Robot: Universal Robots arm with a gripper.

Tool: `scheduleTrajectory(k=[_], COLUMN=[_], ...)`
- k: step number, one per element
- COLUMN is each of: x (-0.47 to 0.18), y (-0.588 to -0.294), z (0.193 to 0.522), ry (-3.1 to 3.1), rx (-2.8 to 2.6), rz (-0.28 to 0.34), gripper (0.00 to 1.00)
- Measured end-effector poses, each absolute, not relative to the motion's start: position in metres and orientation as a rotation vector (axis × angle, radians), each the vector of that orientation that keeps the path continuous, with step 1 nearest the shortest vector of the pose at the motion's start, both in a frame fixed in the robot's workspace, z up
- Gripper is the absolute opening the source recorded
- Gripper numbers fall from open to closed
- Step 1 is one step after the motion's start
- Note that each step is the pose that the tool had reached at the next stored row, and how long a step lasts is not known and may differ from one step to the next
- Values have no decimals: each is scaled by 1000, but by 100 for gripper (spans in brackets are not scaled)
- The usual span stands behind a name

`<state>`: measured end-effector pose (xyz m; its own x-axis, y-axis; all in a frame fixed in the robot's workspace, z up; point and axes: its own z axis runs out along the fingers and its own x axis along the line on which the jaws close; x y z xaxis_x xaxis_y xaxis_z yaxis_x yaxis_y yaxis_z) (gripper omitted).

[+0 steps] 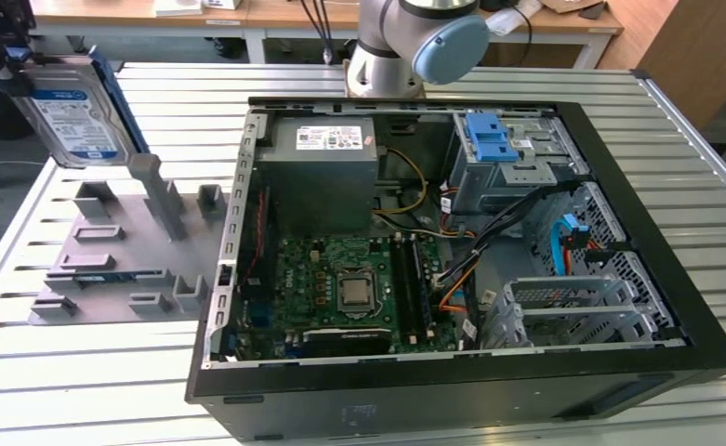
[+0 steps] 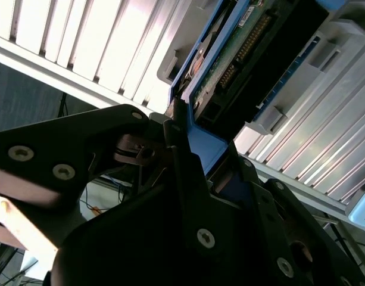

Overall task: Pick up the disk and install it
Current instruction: 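Pick up the disk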

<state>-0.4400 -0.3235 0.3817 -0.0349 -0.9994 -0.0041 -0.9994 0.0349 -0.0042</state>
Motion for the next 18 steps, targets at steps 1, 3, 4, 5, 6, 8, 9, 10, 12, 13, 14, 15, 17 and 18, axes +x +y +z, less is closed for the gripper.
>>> scheduleTrajectory(k=[1, 3, 4, 5, 6, 8, 9, 10, 12, 13, 14, 15, 17, 18], x=[-440, -440, -440, -440, -440, -440, -440, -440, -440, -440, -440, -440, -440, -440], y=[-323, -323, -323, -323, -323, -323, -323, -323, -323, -323, -323, -323, -323, -323], z=[382, 384, 385, 386, 387, 389, 390, 391, 394, 395, 396, 397, 399, 400], ry=[2256, 2256, 2256, 2256, 2256, 2256, 2255, 2255, 2255, 2255, 2255, 2255, 2255, 2254], rx=[-2178, -2178, -2178, -2178, -2178, -2178, -2178, -2178, -2178, -2178, -2178, -2178, -2177, -2177], rz=[0, 0, 0, 0, 0, 0, 0, 0, 1, 1, 2, 2, 2, 2], gripper=[36, 36, 36, 36, 36, 36, 36, 36, 36, 36, 36, 36, 36, 36])
